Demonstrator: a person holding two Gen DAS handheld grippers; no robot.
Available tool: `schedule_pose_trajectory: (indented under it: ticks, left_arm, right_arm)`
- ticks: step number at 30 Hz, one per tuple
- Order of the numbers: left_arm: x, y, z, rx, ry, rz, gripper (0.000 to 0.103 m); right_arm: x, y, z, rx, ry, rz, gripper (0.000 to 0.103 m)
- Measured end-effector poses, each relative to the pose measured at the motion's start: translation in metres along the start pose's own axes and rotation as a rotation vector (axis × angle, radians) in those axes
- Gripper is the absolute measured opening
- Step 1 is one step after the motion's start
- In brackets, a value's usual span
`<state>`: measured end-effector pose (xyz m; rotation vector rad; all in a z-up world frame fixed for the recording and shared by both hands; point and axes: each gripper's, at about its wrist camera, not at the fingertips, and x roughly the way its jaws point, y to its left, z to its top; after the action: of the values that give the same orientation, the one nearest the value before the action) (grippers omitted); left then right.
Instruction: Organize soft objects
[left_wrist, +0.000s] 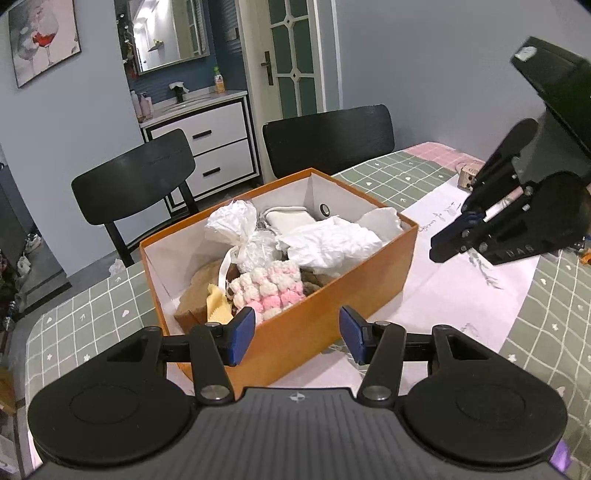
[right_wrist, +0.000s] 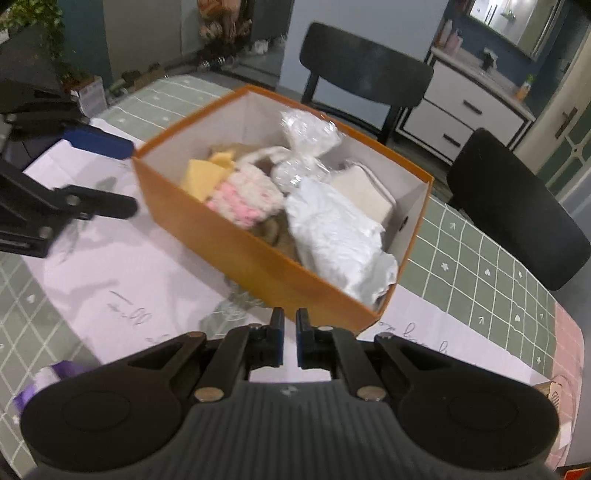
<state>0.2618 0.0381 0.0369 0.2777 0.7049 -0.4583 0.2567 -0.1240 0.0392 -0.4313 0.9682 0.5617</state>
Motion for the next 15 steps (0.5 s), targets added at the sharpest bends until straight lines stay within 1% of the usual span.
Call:
schedule_pose_trajectory:
  ticks: [4,7,8,9,10,11,13,14,15]
  left_arm:
    - [-0.011,-0.002,0.001,-0.049,-0.018,0.004,0.064]
    - [-0.015,-0.004,0.001,-0.095,-0.03,0.044,0.073]
    - [-0.015,-0.004,0.001,-0.114,-0.03,0.068,0.082]
    - [-0.014,-0.004,0.002,-0.133,-0.032,0.106,0.089]
    - [-0.012,-0.005,0.002,-0.149,-0.038,0.154,0.089]
    - [-0.01,-0.006,0.002,-0.165,-0.044,0.186,0.089]
    - [-0.004,-0.005,0.002,-0.208,-0.043,0.226,0.089]
    - [-0.001,-0.004,0.002,-0.236,-0.04,0.233,0.09]
    - [0.002,-0.001,0.001,-0.269,-0.036,0.236,0.091]
  right_arm:
    - [-0.021,0.012,-0.009,0.023,-0.064,0.036,0.004]
    - [-0.029,0.017,-0.013,0.057,-0.123,0.051,0.005]
    - [-0.03,0.019,-0.014,0.071,-0.138,0.049,0.011]
    - [-0.031,0.021,-0.016,0.078,-0.153,0.038,0.022]
    - [-0.032,0.021,-0.016,0.093,-0.174,0.027,0.029]
    - [-0.033,0.02,-0.016,0.12,-0.198,0.022,0.038]
    - [-0.033,0.016,-0.014,0.173,-0.243,0.025,0.043]
    - [-0.033,0.015,-0.013,0.2,-0.264,0.022,0.055]
    - [-0.032,0.013,-0.011,0.224,-0.284,0.015,0.07]
